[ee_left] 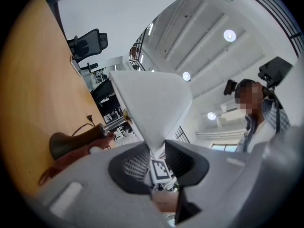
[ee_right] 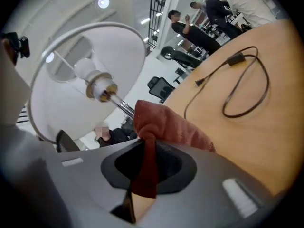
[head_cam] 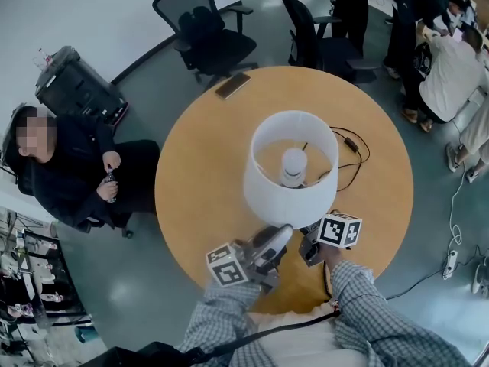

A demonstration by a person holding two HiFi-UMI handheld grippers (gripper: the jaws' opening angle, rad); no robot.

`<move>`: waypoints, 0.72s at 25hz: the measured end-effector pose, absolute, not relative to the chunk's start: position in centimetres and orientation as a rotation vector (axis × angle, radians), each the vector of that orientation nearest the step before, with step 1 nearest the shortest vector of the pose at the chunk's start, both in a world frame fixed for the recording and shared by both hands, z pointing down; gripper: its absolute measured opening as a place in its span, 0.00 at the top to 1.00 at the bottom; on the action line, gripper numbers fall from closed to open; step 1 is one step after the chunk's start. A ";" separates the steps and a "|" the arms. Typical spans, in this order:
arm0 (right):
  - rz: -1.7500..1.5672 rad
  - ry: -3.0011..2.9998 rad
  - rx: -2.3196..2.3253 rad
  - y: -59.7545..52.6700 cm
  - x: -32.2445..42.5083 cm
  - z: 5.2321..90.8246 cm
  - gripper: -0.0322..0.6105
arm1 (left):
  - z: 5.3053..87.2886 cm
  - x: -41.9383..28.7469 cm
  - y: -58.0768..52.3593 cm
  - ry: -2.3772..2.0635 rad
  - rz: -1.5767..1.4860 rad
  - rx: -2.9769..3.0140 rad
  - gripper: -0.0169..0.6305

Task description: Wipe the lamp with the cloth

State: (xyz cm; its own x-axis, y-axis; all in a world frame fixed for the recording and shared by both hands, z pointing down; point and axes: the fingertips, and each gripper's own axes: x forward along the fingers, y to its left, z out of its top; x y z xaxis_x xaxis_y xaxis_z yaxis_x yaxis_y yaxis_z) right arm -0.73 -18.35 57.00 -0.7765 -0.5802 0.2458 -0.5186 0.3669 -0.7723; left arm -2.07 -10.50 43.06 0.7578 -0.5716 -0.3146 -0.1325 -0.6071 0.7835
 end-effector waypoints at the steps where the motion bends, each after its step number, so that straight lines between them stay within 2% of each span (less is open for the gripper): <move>1: -1.431 2.573 -1.071 -18.2 -0.5 58.4 0.85 | 43.0 -2.1 -10.5 -0.525 -0.710 2.161 0.82; 7: -1.543 2.640 -1.204 -18.1 -0.2 61.1 0.85 | 43.0 -2.1 -10.7 -0.526 -0.711 2.155 0.82; 15: -1.274 2.365 -0.988 -19.8 1.0 52.9 0.85 | 43.2 -2.2 -10.3 -0.525 -0.707 2.160 0.82; 18: -1.276 2.372 -0.990 -19.8 1.1 52.7 0.85 | 43.2 -2.1 -10.4 -0.524 -0.708 2.161 0.82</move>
State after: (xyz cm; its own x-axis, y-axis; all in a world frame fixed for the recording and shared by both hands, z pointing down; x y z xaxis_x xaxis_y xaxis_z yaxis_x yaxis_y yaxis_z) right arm 1.12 -19.83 52.68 -0.7296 -0.6792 0.0794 -0.4405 0.3780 -0.8143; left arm -2.11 -10.44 43.23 0.7592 -0.5708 -0.3126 -0.1323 -0.6057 0.7846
